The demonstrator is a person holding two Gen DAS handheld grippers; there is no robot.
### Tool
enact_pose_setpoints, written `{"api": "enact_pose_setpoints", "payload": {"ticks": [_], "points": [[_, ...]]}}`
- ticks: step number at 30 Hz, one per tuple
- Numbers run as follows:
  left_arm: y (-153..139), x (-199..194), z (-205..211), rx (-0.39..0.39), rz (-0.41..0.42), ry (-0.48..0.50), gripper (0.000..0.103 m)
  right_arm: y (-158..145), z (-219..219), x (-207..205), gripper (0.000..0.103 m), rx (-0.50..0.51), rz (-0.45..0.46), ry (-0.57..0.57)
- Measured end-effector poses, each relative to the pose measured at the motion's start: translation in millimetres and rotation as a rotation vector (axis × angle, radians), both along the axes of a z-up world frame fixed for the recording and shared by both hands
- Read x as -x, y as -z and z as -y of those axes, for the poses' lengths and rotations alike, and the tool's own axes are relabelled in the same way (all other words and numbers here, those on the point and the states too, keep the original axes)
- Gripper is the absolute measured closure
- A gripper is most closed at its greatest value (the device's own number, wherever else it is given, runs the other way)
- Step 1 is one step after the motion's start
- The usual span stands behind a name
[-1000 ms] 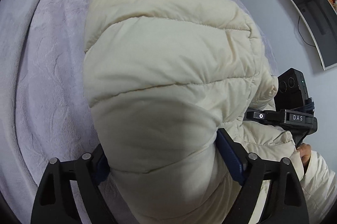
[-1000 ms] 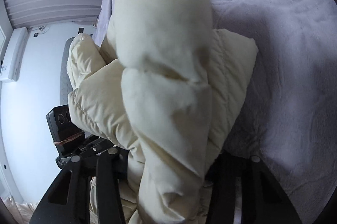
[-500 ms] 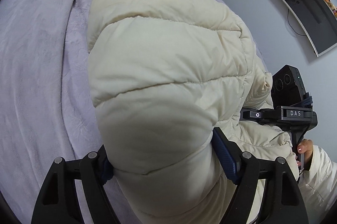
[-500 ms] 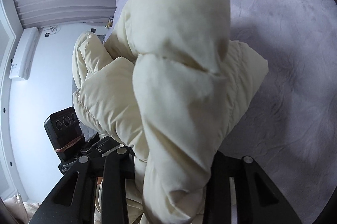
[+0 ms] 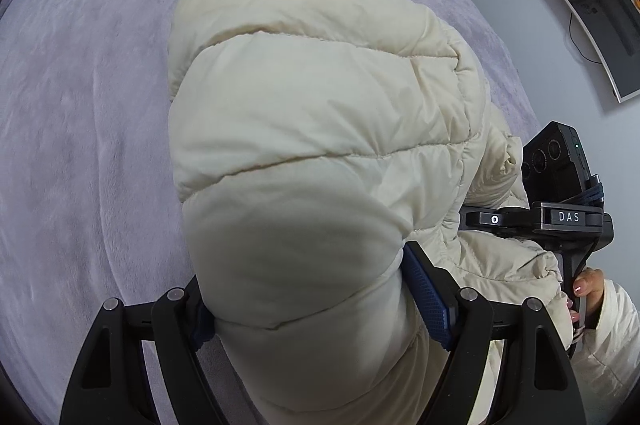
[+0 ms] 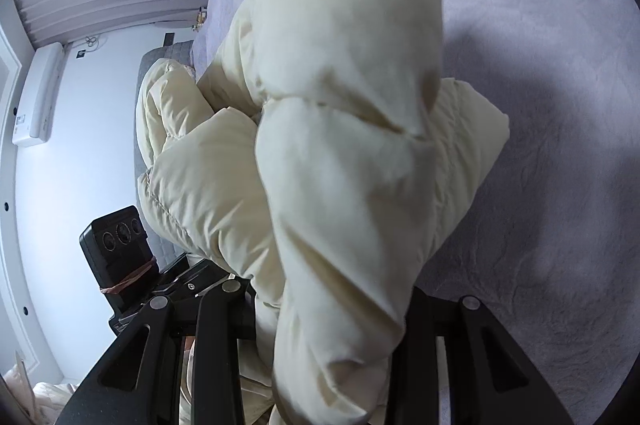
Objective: Fold large clothes
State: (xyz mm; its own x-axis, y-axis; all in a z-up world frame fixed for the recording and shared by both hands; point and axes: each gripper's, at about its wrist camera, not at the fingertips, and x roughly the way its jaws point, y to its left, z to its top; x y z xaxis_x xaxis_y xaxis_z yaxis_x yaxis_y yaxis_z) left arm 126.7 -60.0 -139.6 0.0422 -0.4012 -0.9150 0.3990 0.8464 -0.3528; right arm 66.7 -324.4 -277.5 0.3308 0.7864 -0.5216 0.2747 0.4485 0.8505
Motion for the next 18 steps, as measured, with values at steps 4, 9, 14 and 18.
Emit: {"api": "enact_pose_setpoints", "payload": {"ticks": [4,9,14,18], "points": [[11,7,-6,-0.008,-0.015,-0.020,0.022,10,-16,3,0.066,0.020,-0.024,-0.021],[30,4,6,-0.043,-0.004,-0.030,0.022,13,-20,-16,0.066,0.086,-0.039,-0.052],[33,7,8,-0.061,0.004,-0.029,0.022,19,-23,-33,0.061,0.134,-0.051,-0.063],[33,14,39,-0.090,0.018,-0.021,0.020,24,-23,-29,0.053,0.187,-0.062,-0.079]]}}
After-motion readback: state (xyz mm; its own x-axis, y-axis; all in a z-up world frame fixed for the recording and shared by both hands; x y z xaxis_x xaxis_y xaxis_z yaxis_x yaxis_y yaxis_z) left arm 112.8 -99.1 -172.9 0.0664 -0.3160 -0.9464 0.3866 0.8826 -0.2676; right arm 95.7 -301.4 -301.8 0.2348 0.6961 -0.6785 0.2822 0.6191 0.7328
